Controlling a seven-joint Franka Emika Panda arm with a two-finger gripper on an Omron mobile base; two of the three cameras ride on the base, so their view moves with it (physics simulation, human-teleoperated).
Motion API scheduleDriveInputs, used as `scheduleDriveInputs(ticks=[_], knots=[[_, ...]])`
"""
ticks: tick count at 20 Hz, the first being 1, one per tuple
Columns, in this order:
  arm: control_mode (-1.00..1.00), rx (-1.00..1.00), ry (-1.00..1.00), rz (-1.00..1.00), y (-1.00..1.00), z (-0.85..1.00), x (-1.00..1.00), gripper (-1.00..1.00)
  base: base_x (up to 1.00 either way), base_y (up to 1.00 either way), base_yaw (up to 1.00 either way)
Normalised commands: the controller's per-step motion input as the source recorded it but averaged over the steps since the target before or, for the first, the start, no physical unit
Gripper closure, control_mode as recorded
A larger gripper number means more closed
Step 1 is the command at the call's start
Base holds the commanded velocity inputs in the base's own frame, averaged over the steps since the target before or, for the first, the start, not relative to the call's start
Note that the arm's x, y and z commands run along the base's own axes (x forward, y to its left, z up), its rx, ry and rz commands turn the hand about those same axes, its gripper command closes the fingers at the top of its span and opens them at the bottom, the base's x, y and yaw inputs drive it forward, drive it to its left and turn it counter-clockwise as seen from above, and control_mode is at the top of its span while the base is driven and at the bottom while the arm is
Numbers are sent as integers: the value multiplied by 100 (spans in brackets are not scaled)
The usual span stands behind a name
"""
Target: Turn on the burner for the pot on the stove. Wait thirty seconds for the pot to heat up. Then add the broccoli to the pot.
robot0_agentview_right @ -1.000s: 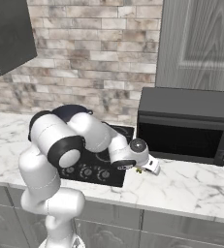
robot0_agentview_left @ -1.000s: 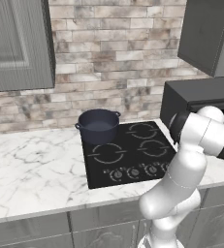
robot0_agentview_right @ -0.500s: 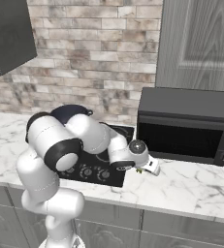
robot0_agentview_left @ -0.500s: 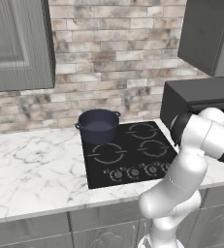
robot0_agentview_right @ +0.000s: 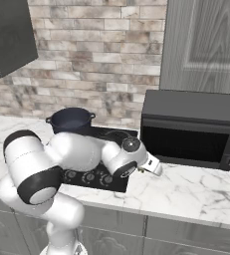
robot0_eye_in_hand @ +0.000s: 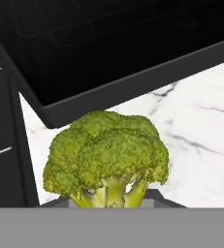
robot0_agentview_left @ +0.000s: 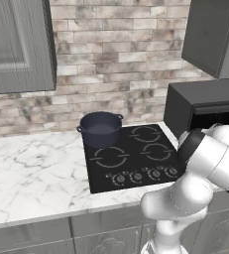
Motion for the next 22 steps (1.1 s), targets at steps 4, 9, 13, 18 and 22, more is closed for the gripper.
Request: scheduleDriveInputs(ticks=[4, 9, 13, 18, 22], knots=[[-100, 0, 16, -8, 0, 100, -5, 100, 0, 0, 0], [-100, 0, 17, -4, 0, 100, -27, 100, 0, 0, 0], [-100, 0, 17, 0, 0, 97, -50, 100, 0, 0, 0], [-100, 0, 9, 0, 8, 80, -58, 100, 0, 0, 0], [-100, 0, -13, 0, 60, 31, -24, 100, 0, 0, 0]])
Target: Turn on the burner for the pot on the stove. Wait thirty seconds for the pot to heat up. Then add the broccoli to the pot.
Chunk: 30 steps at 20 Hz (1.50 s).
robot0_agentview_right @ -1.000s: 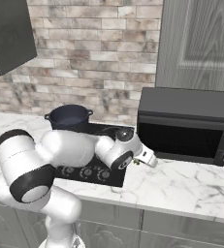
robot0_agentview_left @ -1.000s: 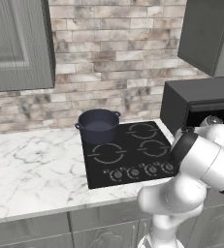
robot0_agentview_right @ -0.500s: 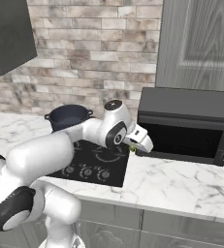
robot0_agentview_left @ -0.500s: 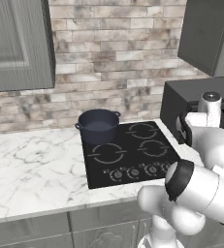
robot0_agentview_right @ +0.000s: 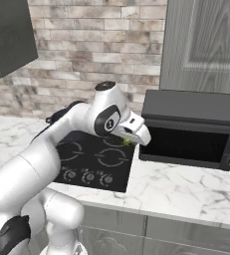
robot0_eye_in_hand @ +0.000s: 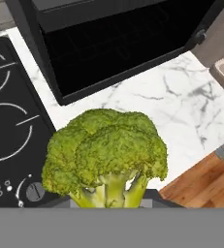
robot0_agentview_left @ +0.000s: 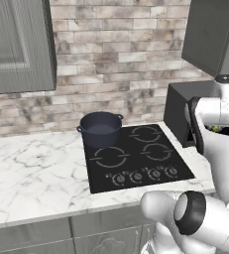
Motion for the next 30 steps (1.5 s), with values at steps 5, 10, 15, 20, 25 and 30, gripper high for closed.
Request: scheduleDriveInputs(ticks=[5, 10, 15, 20, 25, 30], knots=[[-100, 0, -19, 0, 85, 25, -1, 100, 0, 0, 0], [-100, 0, -7, 0, 93, 37, 0, 100, 0, 0, 0], [-100, 0, -3, 1, 100, 41, 4, 100, 0, 0, 0], [-100, 0, 0, 3, 99, 39, 13, 100, 0, 0, 0], [-100, 0, 0, 10, 85, 29, 18, 100, 0, 0, 0], [-100, 5, 0, 19, 52, 3, 11, 100, 0, 0, 0]])
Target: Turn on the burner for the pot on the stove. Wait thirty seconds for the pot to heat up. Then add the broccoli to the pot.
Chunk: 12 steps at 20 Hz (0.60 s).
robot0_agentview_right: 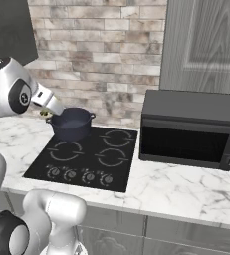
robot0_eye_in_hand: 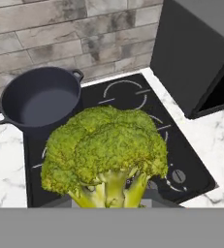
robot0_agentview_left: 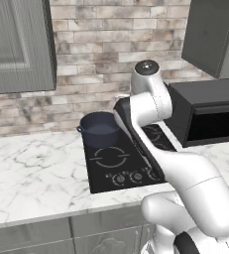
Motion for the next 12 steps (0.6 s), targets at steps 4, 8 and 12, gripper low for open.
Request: scheduleDriveInputs(ticks=[4, 8, 12], knots=[[-100, 14, 0, 21, 29, 0, 7, 100, 0, 0, 0], [-100, 21, 1, 18, 13, -8, 14, 100, 0, 0, 0], [-100, 23, 0, 14, 2, -10, 8, 100, 0, 0, 0]])
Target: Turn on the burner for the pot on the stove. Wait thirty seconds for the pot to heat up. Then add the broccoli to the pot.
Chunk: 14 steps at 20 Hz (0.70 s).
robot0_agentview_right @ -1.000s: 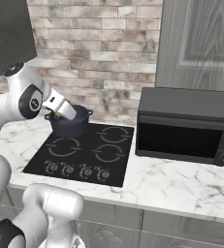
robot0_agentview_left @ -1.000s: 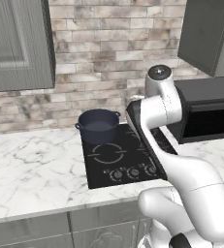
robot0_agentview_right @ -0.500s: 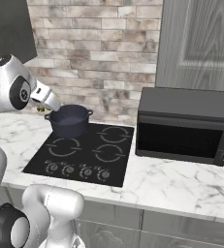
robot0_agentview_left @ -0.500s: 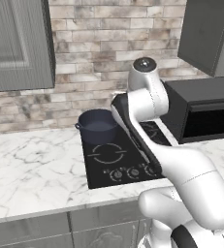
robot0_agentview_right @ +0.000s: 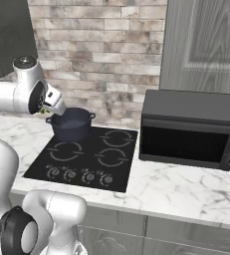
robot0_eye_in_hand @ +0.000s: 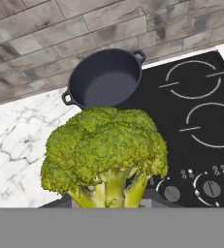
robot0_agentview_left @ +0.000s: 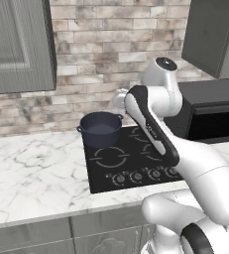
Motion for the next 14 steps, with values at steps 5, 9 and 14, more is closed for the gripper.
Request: scheduleDriveInputs(ticks=[5, 9, 14], knots=[[-100, 2, 0, 0, 0, 0, 0, 100, 0, 0, 0], [-100, 0, 0, 0, 0, 0, 10, 100, 0, 0, 0], [-100, -1, 0, 0, 0, 0, 34, 100, 0, 0, 0]])
